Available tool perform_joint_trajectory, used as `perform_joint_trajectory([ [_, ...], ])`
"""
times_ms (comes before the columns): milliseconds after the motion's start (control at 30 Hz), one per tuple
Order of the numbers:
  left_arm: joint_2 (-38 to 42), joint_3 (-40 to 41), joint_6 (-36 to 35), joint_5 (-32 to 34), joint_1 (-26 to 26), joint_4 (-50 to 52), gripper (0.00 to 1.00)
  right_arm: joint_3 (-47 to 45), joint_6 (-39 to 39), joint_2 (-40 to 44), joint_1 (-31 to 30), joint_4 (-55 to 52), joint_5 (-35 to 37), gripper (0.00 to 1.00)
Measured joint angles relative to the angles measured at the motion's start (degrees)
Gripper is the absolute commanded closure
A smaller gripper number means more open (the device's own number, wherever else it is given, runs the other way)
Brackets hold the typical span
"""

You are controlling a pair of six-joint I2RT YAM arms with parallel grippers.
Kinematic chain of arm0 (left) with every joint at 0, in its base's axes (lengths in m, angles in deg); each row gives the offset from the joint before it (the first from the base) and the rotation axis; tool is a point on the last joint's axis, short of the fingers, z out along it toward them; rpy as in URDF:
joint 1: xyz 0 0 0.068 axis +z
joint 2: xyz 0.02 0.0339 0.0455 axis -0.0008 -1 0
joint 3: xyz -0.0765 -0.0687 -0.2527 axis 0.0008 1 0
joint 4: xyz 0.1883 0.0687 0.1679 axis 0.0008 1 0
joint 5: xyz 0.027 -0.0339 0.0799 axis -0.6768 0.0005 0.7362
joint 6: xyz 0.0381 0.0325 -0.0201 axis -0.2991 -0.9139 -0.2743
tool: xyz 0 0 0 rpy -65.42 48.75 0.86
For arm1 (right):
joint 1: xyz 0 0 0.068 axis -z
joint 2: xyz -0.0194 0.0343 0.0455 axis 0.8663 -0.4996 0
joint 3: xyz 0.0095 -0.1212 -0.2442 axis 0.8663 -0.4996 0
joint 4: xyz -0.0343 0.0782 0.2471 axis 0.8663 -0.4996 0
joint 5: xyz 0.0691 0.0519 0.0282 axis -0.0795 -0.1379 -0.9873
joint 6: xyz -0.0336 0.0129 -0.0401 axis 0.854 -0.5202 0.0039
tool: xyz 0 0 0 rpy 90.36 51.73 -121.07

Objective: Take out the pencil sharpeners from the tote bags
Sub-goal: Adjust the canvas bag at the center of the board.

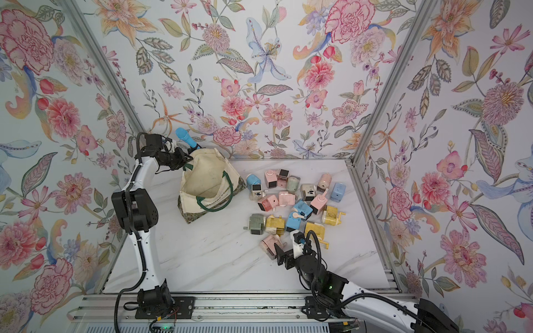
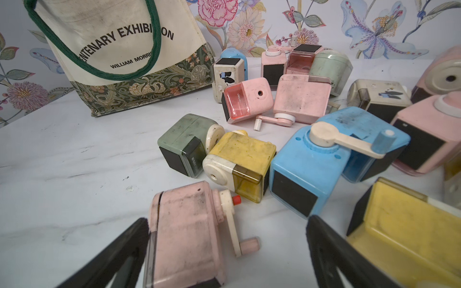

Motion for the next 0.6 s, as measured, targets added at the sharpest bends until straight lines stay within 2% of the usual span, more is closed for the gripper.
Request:
perform_joint_trajectory([
  [133, 0.0, 0.1, -0.9, -0.6, 0.0, -0.1, 0.7, 0.0, 0.0, -1.8, 0.1, 0.3, -0.7, 0.03],
  [267, 0.3, 2.3, -0.8, -2.4, 0.0, -2.0, 0.64, 0.0, 0.0, -2.4, 0.1, 0.5, -1.0, 0.03],
  [400, 1.8, 5.6, -0.7, -2.8, 0.0, -3.5, 0.53, 0.0, 0.0, -2.6, 0.1, 0.9, -1.4, 0.03],
  [600, 4.4, 6.8, -0.8, -3.9, 0.0, -3.7, 0.49, 0.0, 0.0, -2.7, 0.1, 1.6, -2.0, 0.02],
])
